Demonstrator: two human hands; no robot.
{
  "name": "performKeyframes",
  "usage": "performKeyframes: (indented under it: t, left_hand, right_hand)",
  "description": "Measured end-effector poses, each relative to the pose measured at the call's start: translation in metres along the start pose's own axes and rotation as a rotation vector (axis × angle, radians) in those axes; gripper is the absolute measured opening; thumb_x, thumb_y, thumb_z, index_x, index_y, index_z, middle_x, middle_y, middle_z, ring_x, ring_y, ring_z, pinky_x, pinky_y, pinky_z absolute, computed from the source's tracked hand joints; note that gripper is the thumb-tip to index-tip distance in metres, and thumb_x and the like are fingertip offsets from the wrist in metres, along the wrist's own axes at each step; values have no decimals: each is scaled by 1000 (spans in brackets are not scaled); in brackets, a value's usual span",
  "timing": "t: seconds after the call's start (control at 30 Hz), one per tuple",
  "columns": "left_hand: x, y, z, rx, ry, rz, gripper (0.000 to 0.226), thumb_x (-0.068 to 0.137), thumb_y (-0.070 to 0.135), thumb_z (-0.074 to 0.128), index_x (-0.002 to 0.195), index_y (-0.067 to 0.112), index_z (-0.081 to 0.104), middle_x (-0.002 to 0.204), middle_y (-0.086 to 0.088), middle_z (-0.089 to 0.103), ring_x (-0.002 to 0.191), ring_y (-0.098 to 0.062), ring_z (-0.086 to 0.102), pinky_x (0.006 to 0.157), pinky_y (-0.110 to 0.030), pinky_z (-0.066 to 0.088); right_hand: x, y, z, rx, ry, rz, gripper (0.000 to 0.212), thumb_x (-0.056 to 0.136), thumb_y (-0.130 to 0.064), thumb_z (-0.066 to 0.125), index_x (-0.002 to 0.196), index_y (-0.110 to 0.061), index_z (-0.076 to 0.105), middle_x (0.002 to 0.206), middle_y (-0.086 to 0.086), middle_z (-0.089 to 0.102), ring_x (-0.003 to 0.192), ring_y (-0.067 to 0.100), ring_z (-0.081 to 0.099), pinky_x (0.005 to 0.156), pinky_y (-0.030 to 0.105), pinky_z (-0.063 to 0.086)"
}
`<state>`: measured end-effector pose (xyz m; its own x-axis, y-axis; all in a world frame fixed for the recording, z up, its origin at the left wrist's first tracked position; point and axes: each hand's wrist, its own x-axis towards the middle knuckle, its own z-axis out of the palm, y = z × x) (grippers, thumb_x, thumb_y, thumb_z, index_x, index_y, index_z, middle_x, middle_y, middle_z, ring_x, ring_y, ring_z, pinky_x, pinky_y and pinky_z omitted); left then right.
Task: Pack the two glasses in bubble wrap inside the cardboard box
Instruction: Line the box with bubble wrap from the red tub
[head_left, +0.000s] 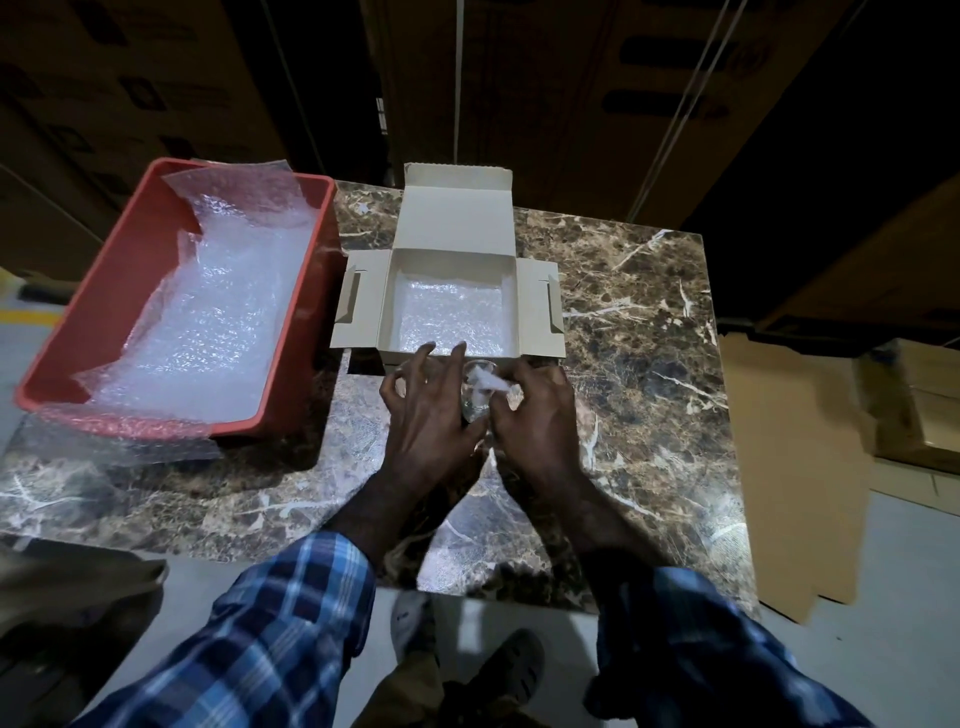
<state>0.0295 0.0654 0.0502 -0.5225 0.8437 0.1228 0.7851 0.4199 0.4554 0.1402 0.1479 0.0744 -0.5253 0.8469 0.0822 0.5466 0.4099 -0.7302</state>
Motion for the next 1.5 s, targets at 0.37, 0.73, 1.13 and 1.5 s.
performKeyframes:
  t: [0.37, 0.73, 1.13, 1.5]
  left_hand:
    - [11, 4, -6, 16, 54, 75, 52, 76, 41, 77, 124, 27, 63, 120, 6, 67, 141, -21, 33, 102, -39, 11]
    - [6, 6, -4, -15, 51, 82, 58, 66, 42, 85, 119, 27, 66, 121, 1, 68, 140, -22, 39, 106, -40, 9]
    - [0, 11, 1, 19, 129, 113, 49, 66, 41, 87, 107, 20, 71, 102, 4, 73, 130, -27, 51, 103, -39, 14]
    - [4, 8, 0, 32, 24, 129, 50, 68, 43, 78, 112, 22, 70, 96, 9, 75, 136, -23, 44, 106, -44, 14]
  right_hand:
    - [21, -7, -12, -397, -99, -252, 24, 75, -9, 73, 98, -16, 77, 97, 7, 70, 94, 28, 52, 84, 40, 35]
    - [39, -16, -15, -628, -316, -97, 20, 81, -18, 68, 100, -23, 74, 113, 7, 50, 113, 29, 44, 93, 44, 37]
    - [21, -4, -13, -470, -233, -150, 18, 85, -16, 61, 95, -8, 75, 104, 13, 63, 90, 32, 60, 70, 34, 47]
    - [44, -36, -29, -793, -616, -100, 32, 92, -26, 62, 122, -14, 64, 126, 7, 64, 115, 29, 62, 82, 35, 47]
